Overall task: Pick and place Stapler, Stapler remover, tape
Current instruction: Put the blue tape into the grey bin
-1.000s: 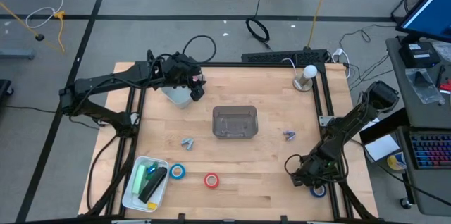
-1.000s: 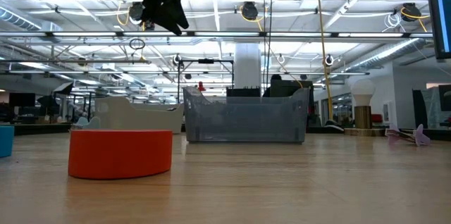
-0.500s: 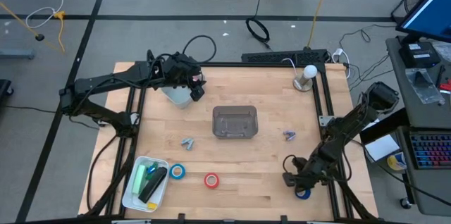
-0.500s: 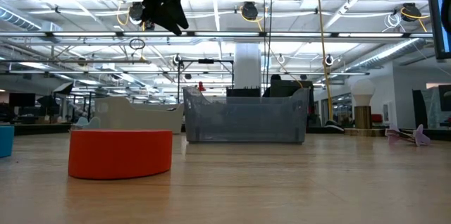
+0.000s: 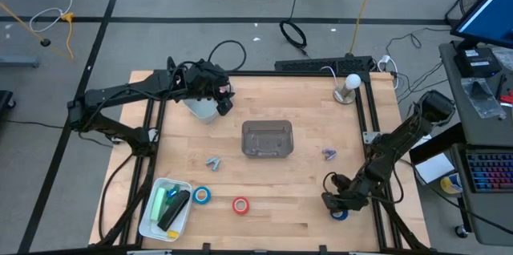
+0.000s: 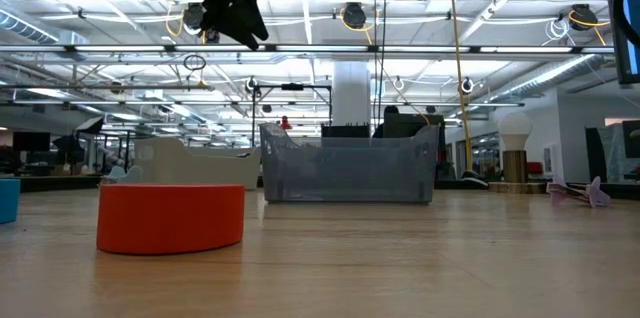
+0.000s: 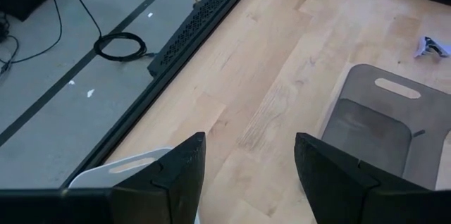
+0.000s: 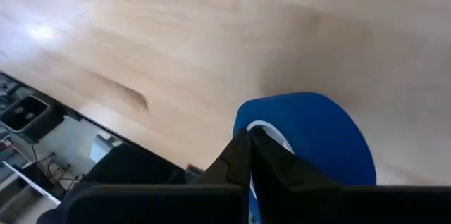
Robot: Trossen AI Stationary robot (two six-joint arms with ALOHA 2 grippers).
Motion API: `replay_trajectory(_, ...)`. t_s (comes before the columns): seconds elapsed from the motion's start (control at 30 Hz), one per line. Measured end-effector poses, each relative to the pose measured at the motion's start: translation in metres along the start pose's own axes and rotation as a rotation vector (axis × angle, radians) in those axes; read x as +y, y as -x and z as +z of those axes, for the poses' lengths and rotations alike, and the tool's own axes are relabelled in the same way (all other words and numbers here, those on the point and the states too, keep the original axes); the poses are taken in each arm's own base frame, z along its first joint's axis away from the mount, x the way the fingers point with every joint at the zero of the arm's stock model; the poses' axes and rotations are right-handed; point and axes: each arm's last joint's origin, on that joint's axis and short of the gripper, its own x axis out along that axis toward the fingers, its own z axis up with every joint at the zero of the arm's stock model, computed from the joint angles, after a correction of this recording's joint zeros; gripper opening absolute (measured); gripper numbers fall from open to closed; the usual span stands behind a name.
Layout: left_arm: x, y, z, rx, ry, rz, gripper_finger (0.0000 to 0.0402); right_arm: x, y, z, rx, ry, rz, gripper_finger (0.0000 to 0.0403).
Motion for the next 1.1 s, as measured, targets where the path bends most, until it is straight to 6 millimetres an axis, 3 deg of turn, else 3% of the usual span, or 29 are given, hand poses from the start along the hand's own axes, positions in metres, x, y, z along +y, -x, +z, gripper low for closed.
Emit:
replay_trajectory(0.23, -0.001, 0.000, 0.000, 0.002, 0.001, -0.026, 0.0218, 0.008, 0.014, 0.001, -0.119, 0.063, 0.190, 0.0001)
replay_trajectory(0.43, -0.006, 0.001, 0.000, 0.017, 0.003, -0.180, 0.0218, 0.019, 0.033, 0.005, -0.221, 0.126, 0.363, 0.0001)
replay_trajectory(0.8, -0.021, 0.004, -0.003, 0.033, -0.035, -0.249, 0.0218, 0.029, 0.038, 0.014, -0.137, 0.259, 0.327, 0.0002)
replay_trajectory(0.93, -0.022, 0.004, -0.004, 0.035, -0.038, -0.251, 0.0218, 0.029, 0.038, 0.014, -0.143, 0.307, 0.328, 0.0031)
replay_trajectory(1.1, -0.021, 0.004, -0.004, 0.033, -0.037, -0.236, 0.0218, 0.029, 0.038, 0.013, -0.127, 0.403, 0.310, 0.0097)
